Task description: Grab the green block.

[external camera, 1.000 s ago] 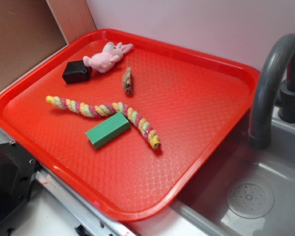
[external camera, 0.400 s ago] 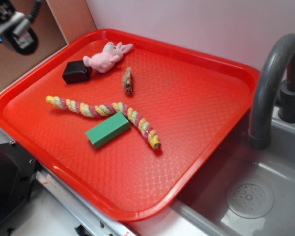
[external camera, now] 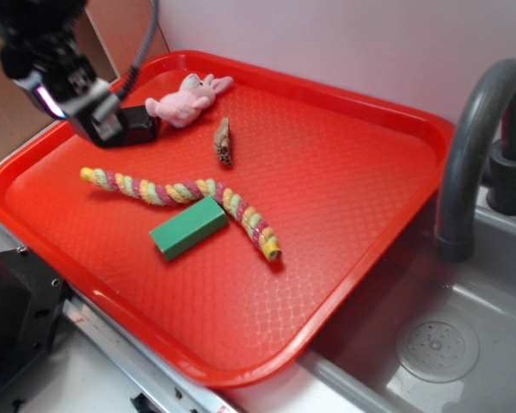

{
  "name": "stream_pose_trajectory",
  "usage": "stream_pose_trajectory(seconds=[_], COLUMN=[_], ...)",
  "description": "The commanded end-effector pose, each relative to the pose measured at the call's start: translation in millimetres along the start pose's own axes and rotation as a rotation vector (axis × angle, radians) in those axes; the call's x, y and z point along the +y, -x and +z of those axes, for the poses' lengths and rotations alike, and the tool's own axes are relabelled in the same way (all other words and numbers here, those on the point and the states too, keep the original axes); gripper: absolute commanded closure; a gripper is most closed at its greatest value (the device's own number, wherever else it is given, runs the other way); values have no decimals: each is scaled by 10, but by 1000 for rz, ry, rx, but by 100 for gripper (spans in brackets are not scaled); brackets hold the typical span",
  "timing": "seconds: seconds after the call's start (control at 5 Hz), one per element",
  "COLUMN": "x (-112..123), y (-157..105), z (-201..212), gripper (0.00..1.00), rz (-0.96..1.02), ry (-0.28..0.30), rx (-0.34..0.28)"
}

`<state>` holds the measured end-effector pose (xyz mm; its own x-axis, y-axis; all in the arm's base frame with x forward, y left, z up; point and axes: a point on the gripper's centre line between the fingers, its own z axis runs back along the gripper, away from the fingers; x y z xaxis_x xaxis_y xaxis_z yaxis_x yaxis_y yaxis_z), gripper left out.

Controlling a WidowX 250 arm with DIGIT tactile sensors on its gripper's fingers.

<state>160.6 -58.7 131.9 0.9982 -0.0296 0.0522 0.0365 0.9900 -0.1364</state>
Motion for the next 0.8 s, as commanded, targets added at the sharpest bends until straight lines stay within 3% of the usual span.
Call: stream_pose_trajectory(seconds=[0.0,0.2,0.6], x=[-155,-178,-81], y=[-85,-111,-108], z=[-369,-620,-915], gripper=[0,0,0], rz=[-57,-71,-53], ry=[-91,-161,-213], rx=[21,46,95])
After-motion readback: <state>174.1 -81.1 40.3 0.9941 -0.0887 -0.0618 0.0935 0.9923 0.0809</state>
